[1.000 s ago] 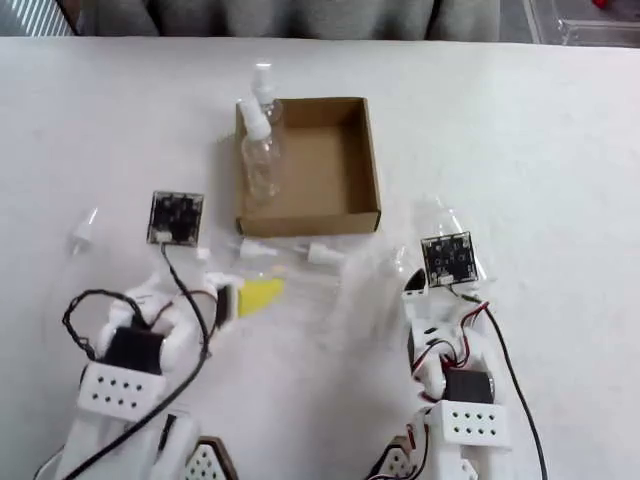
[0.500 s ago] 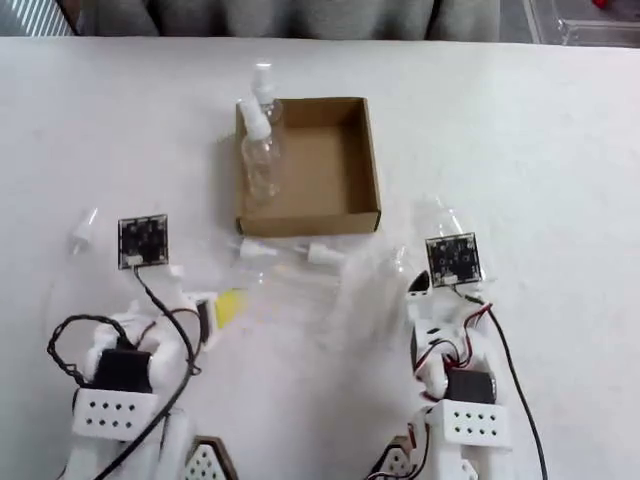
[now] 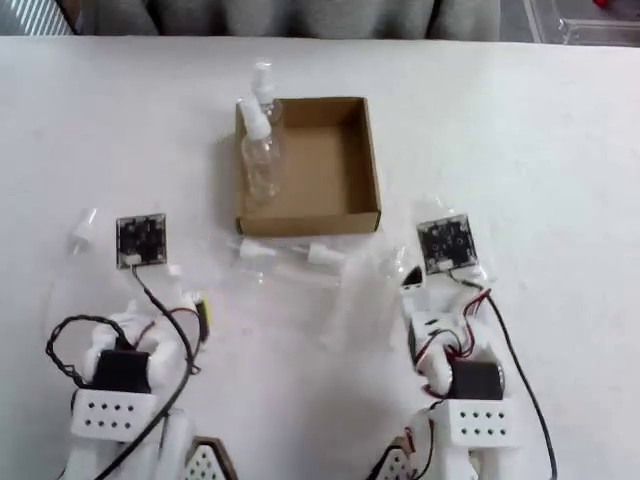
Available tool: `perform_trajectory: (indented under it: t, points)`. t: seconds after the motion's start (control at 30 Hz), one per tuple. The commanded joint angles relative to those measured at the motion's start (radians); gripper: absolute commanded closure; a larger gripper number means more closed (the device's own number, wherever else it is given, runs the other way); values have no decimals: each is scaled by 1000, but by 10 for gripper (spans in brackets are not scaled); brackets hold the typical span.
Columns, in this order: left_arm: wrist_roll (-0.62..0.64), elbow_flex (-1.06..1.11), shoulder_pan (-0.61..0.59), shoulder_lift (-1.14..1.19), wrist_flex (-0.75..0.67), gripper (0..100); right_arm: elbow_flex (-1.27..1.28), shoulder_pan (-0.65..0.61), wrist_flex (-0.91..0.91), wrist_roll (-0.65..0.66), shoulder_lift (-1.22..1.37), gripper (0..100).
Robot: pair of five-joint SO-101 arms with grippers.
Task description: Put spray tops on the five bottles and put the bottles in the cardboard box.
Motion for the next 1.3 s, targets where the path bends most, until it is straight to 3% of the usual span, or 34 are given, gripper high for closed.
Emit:
perform_trajectory:
  t: [0.0, 0.3, 0.63, 0.8, 0.93, 1.03, 1.27]
  points:
    - [8, -14, -5, -10, -57, 980, -144, -97, 67, 12, 2, 984]
    - [12, -158, -7, 291, -60, 978, -157, -280, 94, 12, 45, 984]
    - [17, -198, -61, 538, -227, 976, -307, -294, -91, 2, 599, 984]
    - [206, -209, -61, 538, -230, 976, -437, -294, -127, -80, 820, 984]
    - [221, -215, -65, 538, -219, 976, -503, -312, -124, -89, 951, 984]
    - [222, -238, -65, 538, -184, 977, -531, -346, -124, -89, 1023, 984]
    - [221, -374, -67, 539, 83, 977, -542, -464, -19, -91, 1050, 984]
